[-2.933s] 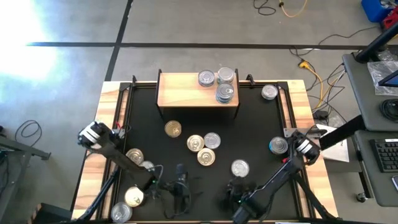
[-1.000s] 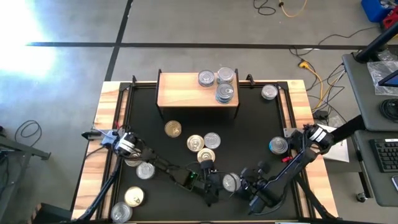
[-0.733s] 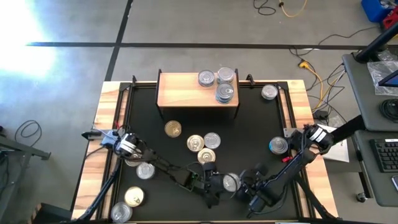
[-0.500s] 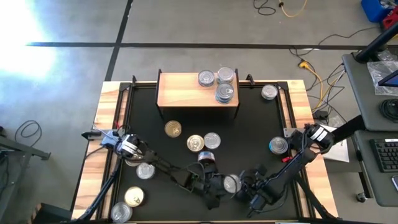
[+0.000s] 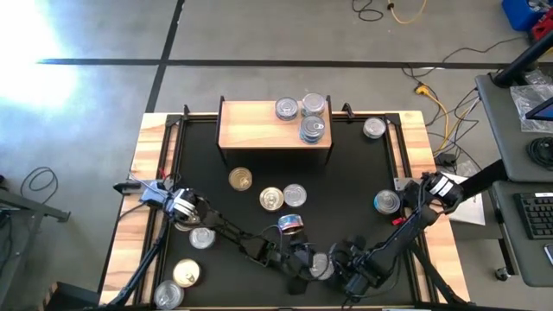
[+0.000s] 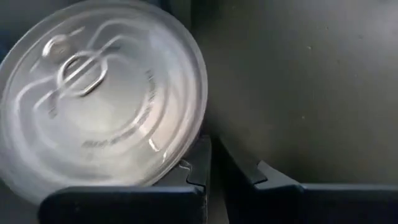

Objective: Stack canned seafood by type on shelf
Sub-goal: Stack the blue tuna can on top of the blue tuna can on the shelf

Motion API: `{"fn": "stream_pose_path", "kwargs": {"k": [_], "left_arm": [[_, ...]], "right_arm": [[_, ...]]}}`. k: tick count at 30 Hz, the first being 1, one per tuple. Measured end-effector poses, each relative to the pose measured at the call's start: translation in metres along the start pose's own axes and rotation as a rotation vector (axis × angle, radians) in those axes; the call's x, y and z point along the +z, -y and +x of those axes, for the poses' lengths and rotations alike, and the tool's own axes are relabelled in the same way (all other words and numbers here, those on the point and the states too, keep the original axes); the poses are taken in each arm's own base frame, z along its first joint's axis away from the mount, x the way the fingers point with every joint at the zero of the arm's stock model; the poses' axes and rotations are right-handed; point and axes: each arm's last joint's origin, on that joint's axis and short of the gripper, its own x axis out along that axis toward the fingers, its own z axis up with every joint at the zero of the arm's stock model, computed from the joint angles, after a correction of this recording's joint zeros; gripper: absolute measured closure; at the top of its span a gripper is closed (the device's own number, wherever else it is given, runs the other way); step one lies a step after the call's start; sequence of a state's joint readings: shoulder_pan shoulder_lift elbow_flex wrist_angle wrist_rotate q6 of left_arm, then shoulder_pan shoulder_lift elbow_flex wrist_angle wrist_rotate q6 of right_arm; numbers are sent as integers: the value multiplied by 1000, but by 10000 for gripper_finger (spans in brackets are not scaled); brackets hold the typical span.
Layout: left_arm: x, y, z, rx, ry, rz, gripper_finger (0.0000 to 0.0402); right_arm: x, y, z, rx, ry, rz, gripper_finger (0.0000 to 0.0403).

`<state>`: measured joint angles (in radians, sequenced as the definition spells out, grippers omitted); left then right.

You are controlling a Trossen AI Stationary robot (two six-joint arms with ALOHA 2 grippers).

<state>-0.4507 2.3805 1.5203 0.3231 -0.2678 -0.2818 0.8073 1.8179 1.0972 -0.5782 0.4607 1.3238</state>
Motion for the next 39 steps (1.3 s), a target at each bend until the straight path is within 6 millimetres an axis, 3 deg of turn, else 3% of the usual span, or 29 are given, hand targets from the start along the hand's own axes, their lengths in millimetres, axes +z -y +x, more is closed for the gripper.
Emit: {"fn": "stream_pose_path", "kwargs": {"k": [15, 23, 29, 34, 39], "left_arm": [[-3, 3, 8, -46, 85, -25, 9], [3, -1, -2, 52, -10, -2, 51], [19, 7, -26, 62, -94, 57, 60], [56, 10, -68, -6, -123, 227, 60], [89, -29, -121, 102, -124, 256, 59]], "right_arm": [[7, 3, 5, -5, 40, 14, 381], [15, 13, -14, -212, -15, -28, 381], [23, 10, -30, -243, -20, -82, 381], [45, 5, -62, -205, 126, -129, 381], [70, 12, -101, -187, 234, -288, 381]]}}
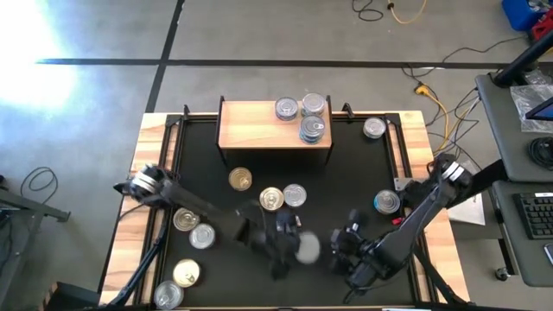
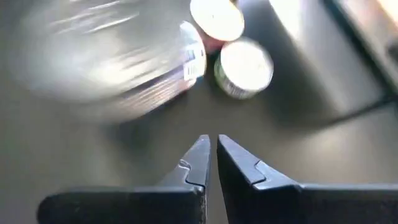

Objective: Stack canned seafood by type on shelf
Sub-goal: Stack the blue tuna can on top of the blue tuna can on the shelf

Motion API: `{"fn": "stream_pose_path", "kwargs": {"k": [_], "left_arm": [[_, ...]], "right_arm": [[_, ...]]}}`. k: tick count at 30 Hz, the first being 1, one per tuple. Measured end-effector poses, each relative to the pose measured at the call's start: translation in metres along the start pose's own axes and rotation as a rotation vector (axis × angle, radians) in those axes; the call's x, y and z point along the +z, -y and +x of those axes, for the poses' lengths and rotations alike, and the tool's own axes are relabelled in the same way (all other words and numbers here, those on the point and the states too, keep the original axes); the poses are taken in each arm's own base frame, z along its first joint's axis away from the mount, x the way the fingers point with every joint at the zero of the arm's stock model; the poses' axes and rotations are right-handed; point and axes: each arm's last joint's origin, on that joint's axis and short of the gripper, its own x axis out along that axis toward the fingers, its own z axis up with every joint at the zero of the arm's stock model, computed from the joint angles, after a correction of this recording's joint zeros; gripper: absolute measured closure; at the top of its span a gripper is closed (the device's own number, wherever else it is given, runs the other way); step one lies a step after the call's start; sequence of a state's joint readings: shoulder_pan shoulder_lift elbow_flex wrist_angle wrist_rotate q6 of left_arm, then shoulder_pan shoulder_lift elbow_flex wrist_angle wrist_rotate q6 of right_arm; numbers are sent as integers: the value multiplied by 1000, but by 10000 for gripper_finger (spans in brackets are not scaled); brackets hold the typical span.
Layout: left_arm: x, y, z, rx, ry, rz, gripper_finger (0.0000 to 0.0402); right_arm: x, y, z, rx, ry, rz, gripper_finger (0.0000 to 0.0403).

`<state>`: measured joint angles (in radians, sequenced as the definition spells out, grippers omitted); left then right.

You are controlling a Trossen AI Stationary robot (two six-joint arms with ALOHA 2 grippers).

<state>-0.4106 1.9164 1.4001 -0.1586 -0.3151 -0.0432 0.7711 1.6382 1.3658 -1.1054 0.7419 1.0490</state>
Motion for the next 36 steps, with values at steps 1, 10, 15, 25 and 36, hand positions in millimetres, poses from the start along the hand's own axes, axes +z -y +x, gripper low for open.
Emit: {"fn": "stream_pose_path", "kwargs": {"k": [1, 10, 15, 25, 36], "left_arm": [[-2, -12, -9, 21, -7, -9, 59], [-34, -140, -81, 235, 24, -154, 55], [-39, -204, -109, 247, 81, -202, 55], [-32, -305, -136, 220, -21, -188, 55], [-45, -394, -117, 186, -113, -200, 55]], "right_arm": [[5, 5, -4, 12, 12, -52, 381], [49, 66, -21, -25, 135, -100, 381], [74, 102, -8, -7, 91, -102, 381], [135, 181, 43, 109, 110, -171, 381], [179, 269, 68, 111, 382, -163, 381]]}}
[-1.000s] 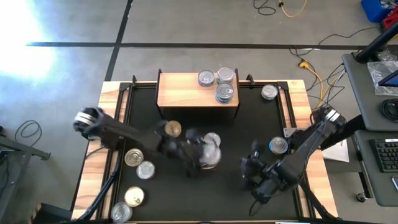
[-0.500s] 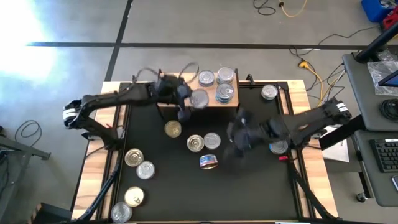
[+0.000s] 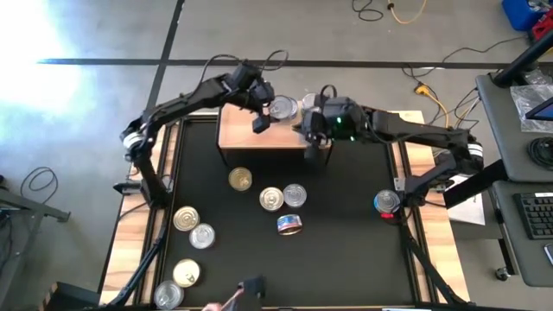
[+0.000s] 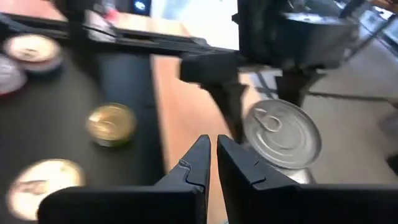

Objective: Stack canned seafood by type on shelf
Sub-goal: Stack the blue tuna can on top of the blue tuna can on the shelf

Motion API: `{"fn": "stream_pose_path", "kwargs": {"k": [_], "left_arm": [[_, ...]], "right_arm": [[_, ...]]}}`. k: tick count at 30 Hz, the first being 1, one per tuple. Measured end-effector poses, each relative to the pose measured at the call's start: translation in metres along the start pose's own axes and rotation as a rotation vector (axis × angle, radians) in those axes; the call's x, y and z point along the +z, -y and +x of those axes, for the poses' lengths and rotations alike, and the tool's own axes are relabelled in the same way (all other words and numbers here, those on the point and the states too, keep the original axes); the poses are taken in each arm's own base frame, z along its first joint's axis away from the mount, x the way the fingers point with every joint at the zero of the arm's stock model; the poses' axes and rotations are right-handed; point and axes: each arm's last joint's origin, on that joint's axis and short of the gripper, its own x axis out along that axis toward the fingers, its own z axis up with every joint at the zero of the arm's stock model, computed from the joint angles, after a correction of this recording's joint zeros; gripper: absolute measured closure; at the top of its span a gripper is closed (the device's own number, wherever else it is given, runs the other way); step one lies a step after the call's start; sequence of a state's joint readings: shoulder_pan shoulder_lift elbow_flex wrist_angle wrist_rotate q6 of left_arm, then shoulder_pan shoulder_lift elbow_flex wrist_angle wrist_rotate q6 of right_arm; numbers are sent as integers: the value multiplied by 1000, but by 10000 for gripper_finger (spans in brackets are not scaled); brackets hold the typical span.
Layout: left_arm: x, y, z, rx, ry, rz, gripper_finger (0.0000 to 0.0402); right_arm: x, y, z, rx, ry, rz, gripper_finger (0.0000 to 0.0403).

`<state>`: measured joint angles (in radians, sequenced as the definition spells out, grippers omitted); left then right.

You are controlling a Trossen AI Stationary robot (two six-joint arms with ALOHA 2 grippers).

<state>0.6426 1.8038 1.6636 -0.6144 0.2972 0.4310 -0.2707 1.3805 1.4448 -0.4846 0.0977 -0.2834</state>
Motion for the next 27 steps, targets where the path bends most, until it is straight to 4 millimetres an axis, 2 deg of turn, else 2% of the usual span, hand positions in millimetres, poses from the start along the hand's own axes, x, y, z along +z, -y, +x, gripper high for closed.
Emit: {"fn": "stream_pose_path", "kwargs": {"k": [6, 13, 22, 27], "left_arm": [[3, -22, 23, -47, -56, 11, 55], [6, -39, 29, -95, -43, 11, 55], [6, -41, 29, -2, -65, -104, 55], [11, -31, 33, 21, -75, -110, 55]], "right_arm": [[-20, 39, 24, -53, -58, 27, 381], [-38, 73, 41, -6, -46, 72, 381], [-46, 86, 52, 33, -14, 27, 381], [-45, 86, 52, 23, -7, -39, 381]]}}
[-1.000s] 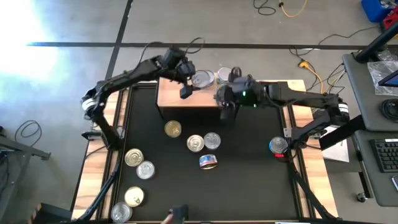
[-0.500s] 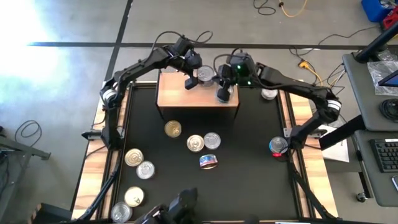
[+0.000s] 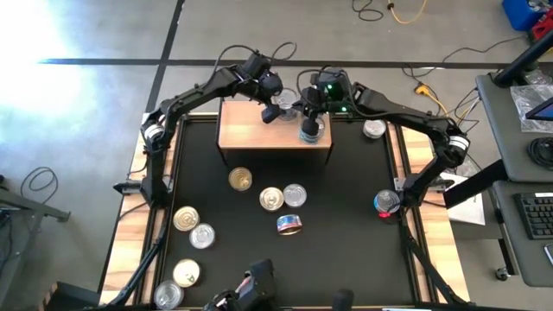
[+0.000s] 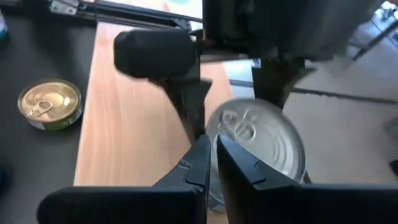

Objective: Stack canned seafood by type on shelf
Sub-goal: Stack the blue tuna can on top of the blue tuna can on the shelf

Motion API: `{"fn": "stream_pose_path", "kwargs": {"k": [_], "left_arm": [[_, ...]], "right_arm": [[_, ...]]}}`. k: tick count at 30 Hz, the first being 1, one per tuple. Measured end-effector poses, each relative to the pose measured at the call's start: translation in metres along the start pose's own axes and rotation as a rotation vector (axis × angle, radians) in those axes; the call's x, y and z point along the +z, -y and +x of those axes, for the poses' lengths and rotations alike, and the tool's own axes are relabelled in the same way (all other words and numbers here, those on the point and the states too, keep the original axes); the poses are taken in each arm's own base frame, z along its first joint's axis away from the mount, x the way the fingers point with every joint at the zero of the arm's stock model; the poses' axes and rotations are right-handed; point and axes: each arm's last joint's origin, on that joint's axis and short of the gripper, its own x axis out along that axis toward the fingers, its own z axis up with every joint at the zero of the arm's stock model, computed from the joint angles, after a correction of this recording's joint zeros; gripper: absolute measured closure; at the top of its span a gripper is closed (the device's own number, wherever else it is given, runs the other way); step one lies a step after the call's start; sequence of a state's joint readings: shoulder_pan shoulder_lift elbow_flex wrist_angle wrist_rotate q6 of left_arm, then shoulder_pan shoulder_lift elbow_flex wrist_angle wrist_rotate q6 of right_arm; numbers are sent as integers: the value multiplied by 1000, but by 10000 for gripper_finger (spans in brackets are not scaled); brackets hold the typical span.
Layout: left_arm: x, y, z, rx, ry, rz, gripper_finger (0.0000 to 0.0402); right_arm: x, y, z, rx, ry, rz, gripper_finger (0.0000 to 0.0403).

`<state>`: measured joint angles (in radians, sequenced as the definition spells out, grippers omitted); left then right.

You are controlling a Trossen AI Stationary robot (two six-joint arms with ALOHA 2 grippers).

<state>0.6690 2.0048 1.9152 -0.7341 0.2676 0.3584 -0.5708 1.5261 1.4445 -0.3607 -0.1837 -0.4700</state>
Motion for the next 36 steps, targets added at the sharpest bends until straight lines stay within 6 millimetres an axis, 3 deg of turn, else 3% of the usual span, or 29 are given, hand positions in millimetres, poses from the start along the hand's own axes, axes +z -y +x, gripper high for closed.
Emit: {"fn": "stream_pose_path", "kwargs": {"k": [8, 18, 30, 36], "left_arm": [[8, 9, 2, 93, 9, -104, 55], [8, 17, 4, 94, -17, -132, 55], [1, 19, 7, 99, -67, -153, 55], [0, 18, 5, 93, -82, -141, 55]], "right_arm": [[-5, 9, -2, -27, -12, -96, 381], [-12, 21, 1, -51, -20, -76, 381], [-26, 24, 35, -53, -24, -30, 381], [-27, 24, 37, -50, -29, -8, 381]]}}
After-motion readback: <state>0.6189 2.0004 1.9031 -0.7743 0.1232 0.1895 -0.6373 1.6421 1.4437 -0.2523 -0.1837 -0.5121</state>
